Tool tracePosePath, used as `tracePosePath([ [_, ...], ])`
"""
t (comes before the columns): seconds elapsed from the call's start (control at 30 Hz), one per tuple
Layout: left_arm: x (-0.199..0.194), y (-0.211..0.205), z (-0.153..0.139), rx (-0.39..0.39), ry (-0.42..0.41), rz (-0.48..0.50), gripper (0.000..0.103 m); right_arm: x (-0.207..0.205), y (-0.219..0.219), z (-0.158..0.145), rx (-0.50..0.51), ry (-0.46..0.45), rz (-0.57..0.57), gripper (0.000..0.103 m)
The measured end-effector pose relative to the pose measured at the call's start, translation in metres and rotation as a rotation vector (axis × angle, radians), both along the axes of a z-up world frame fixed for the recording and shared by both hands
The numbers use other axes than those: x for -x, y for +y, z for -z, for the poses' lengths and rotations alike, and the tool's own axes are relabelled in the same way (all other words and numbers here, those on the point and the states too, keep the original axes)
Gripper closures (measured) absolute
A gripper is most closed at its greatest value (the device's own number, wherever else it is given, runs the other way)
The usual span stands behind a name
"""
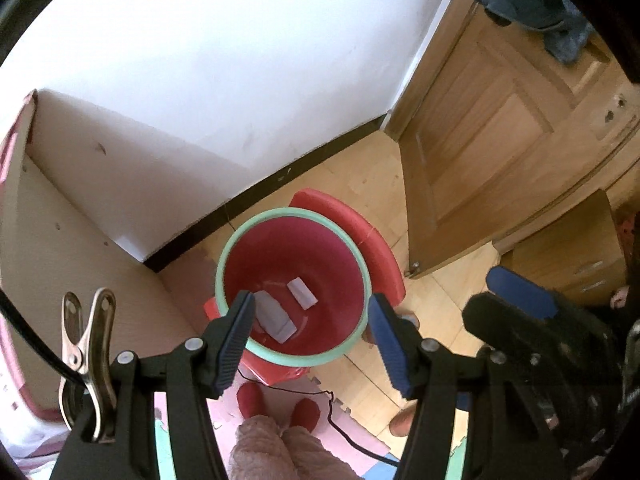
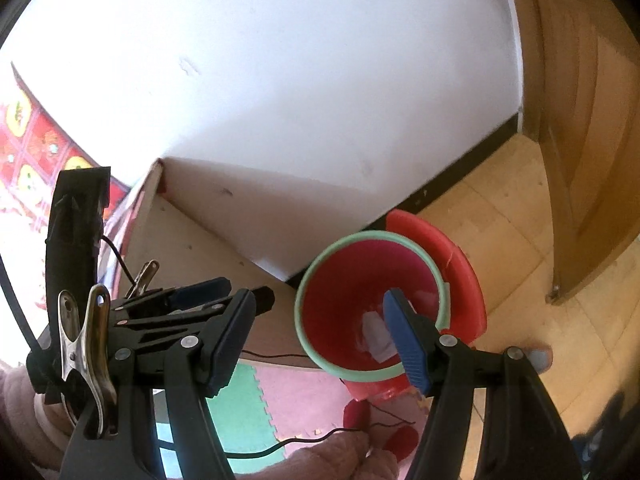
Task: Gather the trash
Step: 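Move both empty tools back toward the bed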
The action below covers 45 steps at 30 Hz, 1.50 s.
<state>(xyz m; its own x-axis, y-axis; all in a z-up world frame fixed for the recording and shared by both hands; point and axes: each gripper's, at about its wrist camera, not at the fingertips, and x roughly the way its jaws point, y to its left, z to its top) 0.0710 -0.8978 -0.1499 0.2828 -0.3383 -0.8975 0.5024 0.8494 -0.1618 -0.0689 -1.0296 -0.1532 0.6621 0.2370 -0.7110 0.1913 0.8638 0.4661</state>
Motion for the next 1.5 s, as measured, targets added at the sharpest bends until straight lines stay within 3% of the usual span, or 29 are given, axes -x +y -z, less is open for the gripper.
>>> tracePosePath([
  [0.43, 0.035, 0.017, -0.054, 0.050, -0.062, 0.101, 0.041, 0.032, 0.023, -0.050, 0.031, -0.096, -0.009, 0.035],
  [0.83, 0.060, 0.072, -0.099, 0.092, -0.103, 0.161, 0.041, 0.074, 0.079, -0.101, 0.099, -0.143, 0.086, 0.035],
  [1.07, 0.075, 0.124, -0.132, 0.114, -0.141, 0.156, 0.041, 0.087, 0.131, -0.132, 0.114, -0.205, 0.085, 0.035],
  [1.5, 0.083, 0.249, -0.160, 0.105, -0.147, 0.028, 0.041, 0.088, 0.239, -0.171, 0.120, -0.264, -0.001, 0.035],
])
